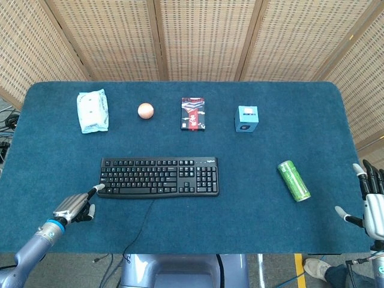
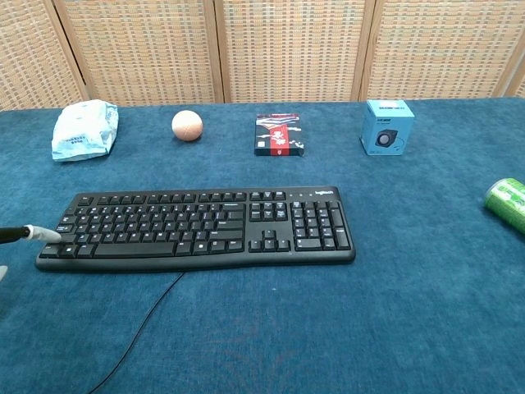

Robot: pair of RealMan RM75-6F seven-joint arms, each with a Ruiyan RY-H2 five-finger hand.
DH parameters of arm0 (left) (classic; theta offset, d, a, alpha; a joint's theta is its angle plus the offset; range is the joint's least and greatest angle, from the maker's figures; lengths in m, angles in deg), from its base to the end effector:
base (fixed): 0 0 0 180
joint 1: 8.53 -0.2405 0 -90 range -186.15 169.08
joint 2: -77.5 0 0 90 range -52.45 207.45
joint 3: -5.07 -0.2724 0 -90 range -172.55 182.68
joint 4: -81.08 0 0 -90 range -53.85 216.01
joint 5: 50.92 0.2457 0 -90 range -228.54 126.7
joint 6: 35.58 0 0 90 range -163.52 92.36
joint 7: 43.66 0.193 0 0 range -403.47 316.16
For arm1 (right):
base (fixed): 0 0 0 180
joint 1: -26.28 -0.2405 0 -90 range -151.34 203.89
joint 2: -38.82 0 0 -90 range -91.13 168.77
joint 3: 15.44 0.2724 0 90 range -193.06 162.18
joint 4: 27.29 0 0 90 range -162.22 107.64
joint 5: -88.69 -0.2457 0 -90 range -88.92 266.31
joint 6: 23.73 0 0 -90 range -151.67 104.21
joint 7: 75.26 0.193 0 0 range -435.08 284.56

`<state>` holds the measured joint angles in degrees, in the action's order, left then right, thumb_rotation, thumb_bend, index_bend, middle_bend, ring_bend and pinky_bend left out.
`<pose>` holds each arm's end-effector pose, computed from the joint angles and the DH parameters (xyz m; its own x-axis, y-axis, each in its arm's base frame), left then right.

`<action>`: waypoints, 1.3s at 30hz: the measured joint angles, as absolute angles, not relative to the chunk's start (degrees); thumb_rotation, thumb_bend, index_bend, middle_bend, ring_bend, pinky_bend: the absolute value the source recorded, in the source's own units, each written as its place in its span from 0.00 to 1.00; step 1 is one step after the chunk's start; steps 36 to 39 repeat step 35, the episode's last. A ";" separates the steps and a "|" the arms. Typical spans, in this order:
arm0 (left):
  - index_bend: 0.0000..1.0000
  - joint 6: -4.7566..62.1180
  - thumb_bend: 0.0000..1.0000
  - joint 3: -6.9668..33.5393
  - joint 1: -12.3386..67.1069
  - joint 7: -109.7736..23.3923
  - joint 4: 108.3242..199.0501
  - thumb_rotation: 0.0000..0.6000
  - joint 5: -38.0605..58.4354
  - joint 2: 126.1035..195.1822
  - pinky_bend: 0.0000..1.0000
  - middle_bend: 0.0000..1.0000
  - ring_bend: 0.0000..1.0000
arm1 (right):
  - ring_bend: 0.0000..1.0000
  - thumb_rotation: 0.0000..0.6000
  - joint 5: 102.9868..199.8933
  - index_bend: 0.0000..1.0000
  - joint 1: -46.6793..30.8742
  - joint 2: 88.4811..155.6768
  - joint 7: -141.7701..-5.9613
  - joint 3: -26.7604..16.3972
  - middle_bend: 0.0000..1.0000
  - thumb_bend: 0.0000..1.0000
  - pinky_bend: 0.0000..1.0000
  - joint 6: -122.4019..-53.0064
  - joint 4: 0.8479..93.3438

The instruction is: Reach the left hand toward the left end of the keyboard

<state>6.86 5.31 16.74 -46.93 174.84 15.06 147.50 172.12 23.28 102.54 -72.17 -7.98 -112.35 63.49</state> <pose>-0.3240 0.2863 -0.0237 0.1418 0.6486 0.7478 0.9769 0.0303 -0.2115 -0.3478 -0.2411 0.1689 0.3699 0.1315 0.9197 -0.9291 0.0573 0.3654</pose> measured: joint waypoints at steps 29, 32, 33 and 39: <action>0.00 25.51 0.10 6.65 11.99 -50.64 180.48 1.00 24.89 142.33 0.24 0.21 0.15 | 0.00 1.00 171.86 0.00 23.55 102.05 -71.23 -7.69 0.00 0.00 0.00 -112.79 63.87; 0.00 37.14 0.01 7.55 8.51 -50.60 180.69 1.00 29.04 141.86 0.00 0.00 0.00 | 0.00 1.00 171.89 0.00 23.63 101.96 -71.10 -7.65 0.00 0.00 0.00 -112.95 64.00; 0.00 40.25 0.00 7.81 7.46 -50.40 180.70 1.00 30.01 141.79 0.00 0.00 0.00 | 0.00 1.00 171.91 0.00 23.68 101.94 -71.08 -7.66 0.00 0.00 0.00 -113.02 64.00; 0.00 46.85 0.00 8.41 4.85 -49.53 180.66 1.00 31.80 141.75 0.00 0.00 0.00 | 0.00 1.00 171.93 0.00 23.77 101.94 -71.03 -7.67 0.00 0.00 0.00 -113.15 64.01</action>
